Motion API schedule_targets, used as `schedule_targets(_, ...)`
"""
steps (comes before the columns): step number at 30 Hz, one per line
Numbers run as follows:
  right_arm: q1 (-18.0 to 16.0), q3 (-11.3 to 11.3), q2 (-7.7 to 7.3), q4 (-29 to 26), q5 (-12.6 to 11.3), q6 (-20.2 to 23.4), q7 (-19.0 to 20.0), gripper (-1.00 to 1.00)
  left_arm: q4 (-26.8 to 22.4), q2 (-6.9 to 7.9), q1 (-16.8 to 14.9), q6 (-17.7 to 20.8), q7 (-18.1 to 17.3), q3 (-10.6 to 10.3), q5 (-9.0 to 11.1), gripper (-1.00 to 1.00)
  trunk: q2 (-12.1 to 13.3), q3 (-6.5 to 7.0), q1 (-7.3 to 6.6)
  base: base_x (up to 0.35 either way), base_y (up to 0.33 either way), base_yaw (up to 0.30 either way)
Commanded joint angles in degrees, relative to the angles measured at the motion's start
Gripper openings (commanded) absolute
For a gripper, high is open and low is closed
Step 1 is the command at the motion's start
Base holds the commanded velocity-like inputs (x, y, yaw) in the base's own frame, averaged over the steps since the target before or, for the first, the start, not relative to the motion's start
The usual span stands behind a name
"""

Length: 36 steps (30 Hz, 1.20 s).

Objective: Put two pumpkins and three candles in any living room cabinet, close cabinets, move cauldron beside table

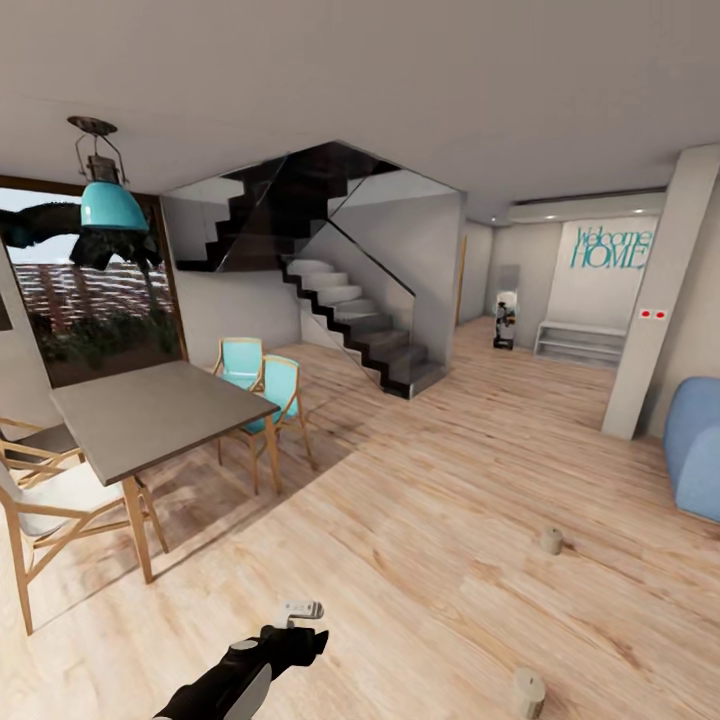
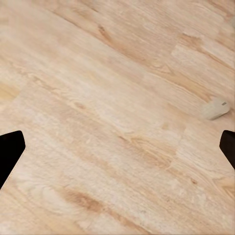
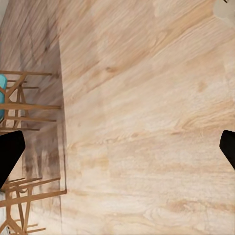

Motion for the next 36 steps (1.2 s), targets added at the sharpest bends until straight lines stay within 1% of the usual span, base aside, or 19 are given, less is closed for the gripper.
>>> schedule_targets(1, -0.01, -0.09, -0.02, 0.01, -0.55, 0.58, 0.16, 1.0, -0.04, 0.03, -0.02, 0.2, 0.0, -0.19, 0.34, 1.0, -0.05, -0.11, 0.03, 0.054, 0.036, 0.0)
schedule_targets(8, -0.01, -0.09, 0.01, -0.04, -0.55, 0.55, 0.34, 1.0, -0.04, 0.03, -0.02, 0.2, 0.0, -0.19, 0.34, 1.0, -0.05, -0.71, 0.03, 0.016, 0.011, 0.0)
schedule_targets(13, 0.04, 0.19, 0.07, -0.07, -0.31, 0.13, 0.51, 1.0, -0.04, 0.03, -0.02, 0.2, 0.0, -0.19, 0.34, 1.0, -0.05, -0.81, 0.03, 0.001, 0.001, 0.0)
schedule_targets(17, 0.01, 0.25, 0.12, -0.08, 1.14, 0.1, 0.35, 1.0, -0.04, 0.03, -0.02, 0.2, 0.0, -0.19, 0.34, 1.0, -0.05, -0.83, 0.03, 0.0, 0.0, 0.0)
schedule_targets(21, 0.02, -0.24, 0.14, -0.08, 1.27, 0.33, 0.65, 1.0, -0.04, 0.03, -0.02, 0.2, 0.0, -0.19, 0.34, 1.0, -0.05, -0.84, 0.03, 0.0, 0.0, -0.005)
schedule_targets(30, 0.04, -0.53, 0.02, -0.16, 1.31, 0.6, 0.21, 1.0, -0.04, 0.03, -0.02, 0.2, 0.0, -0.19, 0.34, 1.0, -0.05, -1.27, 0.03, 0.0, 0.0, -0.172)
schedule_targets(36, 0.0, -0.53, 0.05, -0.1, 1.3, 0.61, 0.63, 1.0, -0.04, 0.03, -0.02, 0.2, 0.0, -0.19, 0.31, 1.0, -0.05, -1.69, 0.03, 0.0, 0.0, -0.201)
